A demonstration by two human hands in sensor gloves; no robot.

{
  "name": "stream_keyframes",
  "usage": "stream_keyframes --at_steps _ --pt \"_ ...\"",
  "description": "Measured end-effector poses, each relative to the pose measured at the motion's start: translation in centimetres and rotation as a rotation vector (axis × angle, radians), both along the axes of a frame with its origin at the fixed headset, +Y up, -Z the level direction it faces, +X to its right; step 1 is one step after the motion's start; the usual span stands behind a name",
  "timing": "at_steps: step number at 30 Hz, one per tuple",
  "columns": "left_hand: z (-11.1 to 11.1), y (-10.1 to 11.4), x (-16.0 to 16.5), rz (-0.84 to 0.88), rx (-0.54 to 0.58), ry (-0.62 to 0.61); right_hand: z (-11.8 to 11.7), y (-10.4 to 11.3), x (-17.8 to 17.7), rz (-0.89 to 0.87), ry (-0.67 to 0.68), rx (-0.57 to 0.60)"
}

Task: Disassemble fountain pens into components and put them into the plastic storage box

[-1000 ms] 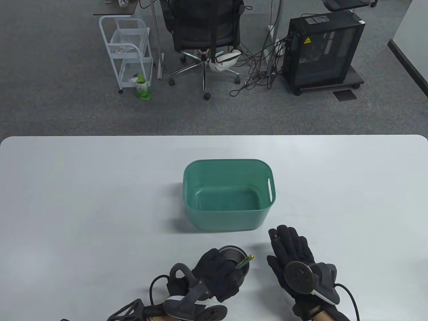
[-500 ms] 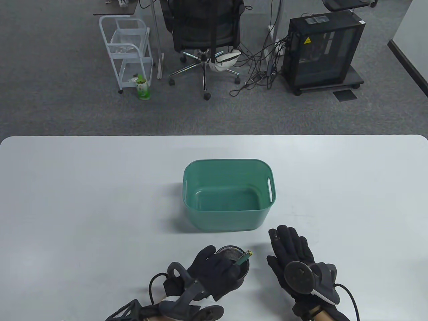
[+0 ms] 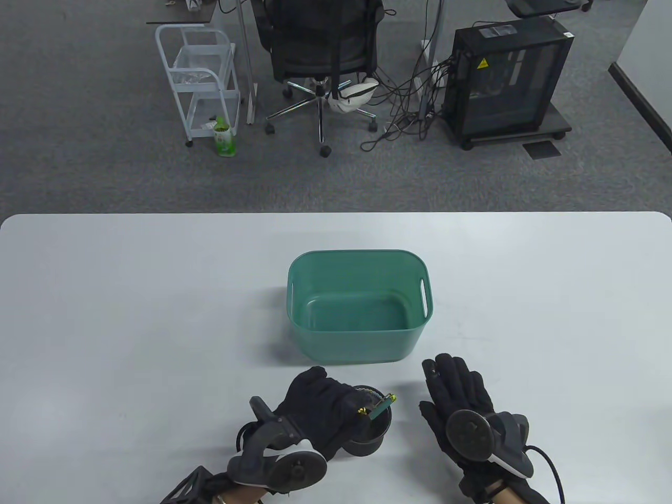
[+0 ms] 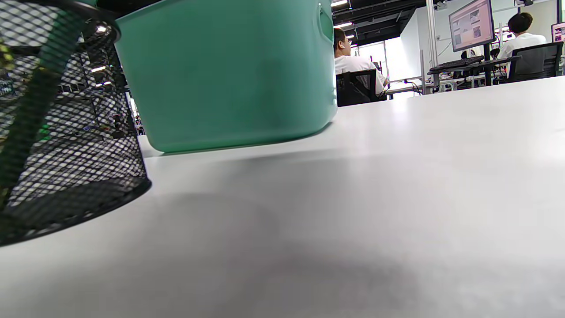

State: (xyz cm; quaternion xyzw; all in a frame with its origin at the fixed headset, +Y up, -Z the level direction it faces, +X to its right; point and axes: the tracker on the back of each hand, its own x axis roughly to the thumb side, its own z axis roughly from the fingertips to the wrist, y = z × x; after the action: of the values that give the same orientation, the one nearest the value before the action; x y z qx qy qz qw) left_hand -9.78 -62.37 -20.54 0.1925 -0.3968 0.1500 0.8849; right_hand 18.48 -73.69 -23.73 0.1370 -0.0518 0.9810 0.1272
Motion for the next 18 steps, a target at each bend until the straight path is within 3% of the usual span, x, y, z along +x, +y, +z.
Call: stream_keyframes --at_steps 9,15,18 --pt "-1.4 3.1 -2.0 0.309 -0.03 -0.001 0.0 0.0 0.0 0.0 0.0 0.0" --pt "-2.2 2.6 -3.4 0.44 -0.051 0.006 0.1 0.4 0.1 -0.013 -0.004 0.021" --pt "-2.4 2.6 -4.2 0.486 -0.071 0.006 0.5 2.1 0.3 -0.047 -0.017 0.128"
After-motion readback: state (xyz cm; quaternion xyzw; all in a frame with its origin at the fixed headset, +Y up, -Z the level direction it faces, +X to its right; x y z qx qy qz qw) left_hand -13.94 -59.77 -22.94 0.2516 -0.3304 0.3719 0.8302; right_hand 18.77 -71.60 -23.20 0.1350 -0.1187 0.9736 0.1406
